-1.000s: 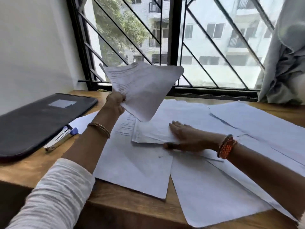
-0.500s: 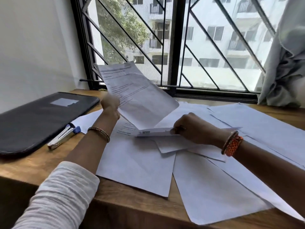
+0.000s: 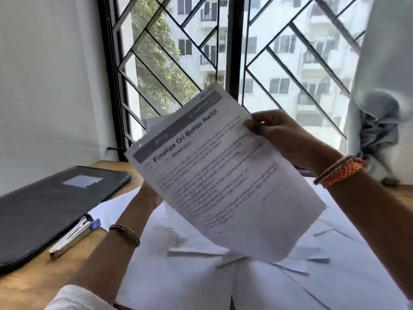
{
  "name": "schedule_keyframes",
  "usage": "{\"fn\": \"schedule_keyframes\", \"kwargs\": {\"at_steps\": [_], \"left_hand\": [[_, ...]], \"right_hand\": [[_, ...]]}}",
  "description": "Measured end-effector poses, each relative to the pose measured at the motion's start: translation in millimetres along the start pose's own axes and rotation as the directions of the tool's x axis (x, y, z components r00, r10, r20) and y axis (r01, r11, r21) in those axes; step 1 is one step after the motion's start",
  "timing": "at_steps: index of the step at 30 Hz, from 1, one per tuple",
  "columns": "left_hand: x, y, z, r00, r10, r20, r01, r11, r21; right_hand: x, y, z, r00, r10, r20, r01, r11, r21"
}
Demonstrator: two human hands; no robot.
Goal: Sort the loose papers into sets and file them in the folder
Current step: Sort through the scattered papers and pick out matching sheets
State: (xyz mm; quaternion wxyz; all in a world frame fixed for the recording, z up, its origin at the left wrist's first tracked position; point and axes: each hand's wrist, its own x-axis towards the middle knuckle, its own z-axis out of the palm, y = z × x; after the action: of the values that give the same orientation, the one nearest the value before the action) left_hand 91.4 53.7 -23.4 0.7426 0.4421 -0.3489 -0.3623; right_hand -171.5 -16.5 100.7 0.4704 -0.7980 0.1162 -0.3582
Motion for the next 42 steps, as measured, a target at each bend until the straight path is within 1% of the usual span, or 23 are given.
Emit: {"fn": "schedule_keyframes", "kwargs": {"at_steps": [2,3,5,7,11,14,20,22,24,25,26,28,29,30,31,32,33,34,35,36,38,40,42], "left_hand": [[-3.4,2.7,10.7,0.987,0.001,0.159,-0.008,0.999,0.047],[-8.1,7.7,16.1,0.979,0.038,0.199,-0.051,0.997,0.060],[-1.0,4.6,12.5,0.970,0.059,0.237,-0.086,0.991,0.104],[3.0,1.6,11.4,0.974,0.043,0.224,-0.065,0.994,0.092],[8.0,-4.3,13.8,0.984,0.010,0.176,-0.024,0.997,0.075],[8.5,-4.9,11.9,0.987,0.018,0.159,-0.023,0.999,0.030],[2.4,-2.8,13.4,0.987,0.028,0.159,-0.029,1.000,0.001],[-1.0,-1.4,14.4,0.991,0.021,0.134,-0.024,1.000,0.020],[-0.5,-1.5,16.3,0.998,0.025,0.061,-0.025,1.000,-0.001],[0.3,-0.9,16.1,1.000,0.028,0.003,-0.028,0.999,-0.015],[1.9,-0.8,14.8,0.997,0.023,-0.069,-0.024,0.999,-0.021],[8.7,-5.1,7.6,0.982,-0.001,-0.190,-0.005,1.000,-0.030],[10.7,-9.3,2.5,0.972,-0.023,-0.233,0.016,0.999,-0.033],[12.9,-16.0,0.6,0.966,-0.060,-0.251,0.053,0.998,-0.033],[15.1,-24.9,0.2,0.962,-0.103,-0.253,0.101,0.995,-0.022],[15.9,-32.5,1.5,0.959,-0.143,-0.244,0.146,0.989,-0.006],[16.3,-38.7,6.4,0.958,-0.173,-0.228,0.182,0.983,0.019],[15.0,-42.8,12.2,0.960,-0.187,-0.208,0.200,0.979,0.043],[13.7,-44.9,18.1,0.963,-0.195,-0.189,0.210,0.975,0.066],[12.6,-45.3,24.0,0.965,-0.199,-0.169,0.215,0.973,0.083],[9.3,-44.4,32.9,0.973,-0.199,-0.113,0.210,0.973,0.098],[6.1,-46.8,38.7,0.980,-0.181,-0.080,0.190,0.975,0.116],[2.5,-48.0,42.5,0.982,-0.172,-0.080,0.182,0.972,0.148]], "right_hand": [[14.6,18.4,-4.3,0.968,-0.024,-0.248,0.032,0.999,0.029],[19.5,31.1,-6.8,0.945,-0.016,-0.326,0.023,1.000,0.017],[22.7,56.1,-11.9,0.916,0.025,-0.401,-0.031,0.999,-0.009],[20.8,69.4,-15.2,0.898,0.050,-0.437,-0.070,0.997,-0.029],[17.8,69.0,-15.0,0.852,0.011,-0.523,-0.061,0.995,-0.077],[15.4,70.6,-13.3,0.841,-0.008,-0.541,-0.064,0.991,-0.115],[17.6,78.9,-16.2,0.828,0.037,-0.559,-0.113,0.988,-0.102],[18.2,80.1,-17.5,0.830,0.044,-0.556,-0.124,0.986,-0.108],[17.2,74.1,-22.3,0.802,0.002,-0.598,-0.139,0.973,-0.183],[17.4,67.7,-27.5,0.759,-0.076,-0.646,-0.140,0.951,-0.276],[17.3,59.9,-36.7,0.689,-0.197,-0.698,-0.138,0.909,-0.393],[16.6,42.7,-64.9,0.464,-0.482,-0.743,-0.129,0.793,-0.595],[15.2,35.8,-81.0,0.353,-0.598,-0.719,-0.132,0.729,-0.671],[10.5,31.4,-97.6,0.272,-0.689,-0.672,-0.153,0.659,-0.737],[3.5,30.1,-113.1,0.223,-0.755,-0.616,-0.189,0.587,-0.788],[-4.4,30.3,-124.8,0.202,-0.807,-0.554,-0.217,0.515,-0.829],[-15.5,31.2,-133.1,0.203,-0.843,-0.498,-0.234,0.452,-0.861],[-26.5,33.8,-137.0,0.229,-0.863,-0.450,-0.239,0.399,-0.885],[-38.8,38.4,-137.3,0.276,-0.874,-0.400,-0.233,0.343,-0.910],[-51.6,44.4,-135.7,0.346,-0.875,-0.339,-0.214,0.278,-0.937],[-76.4,61.5,-131.4,0.558,-0.800,-0.222,-0.157,0.160,-0.974],[-99.3,85.0,-127.5,0.764,-0.625,-0.161,-0.166,0.050,-0.985],[-118.6,103.7,-120.8,0.903,-0.383,-0.195,-0.233,-0.056,-0.971]]}}
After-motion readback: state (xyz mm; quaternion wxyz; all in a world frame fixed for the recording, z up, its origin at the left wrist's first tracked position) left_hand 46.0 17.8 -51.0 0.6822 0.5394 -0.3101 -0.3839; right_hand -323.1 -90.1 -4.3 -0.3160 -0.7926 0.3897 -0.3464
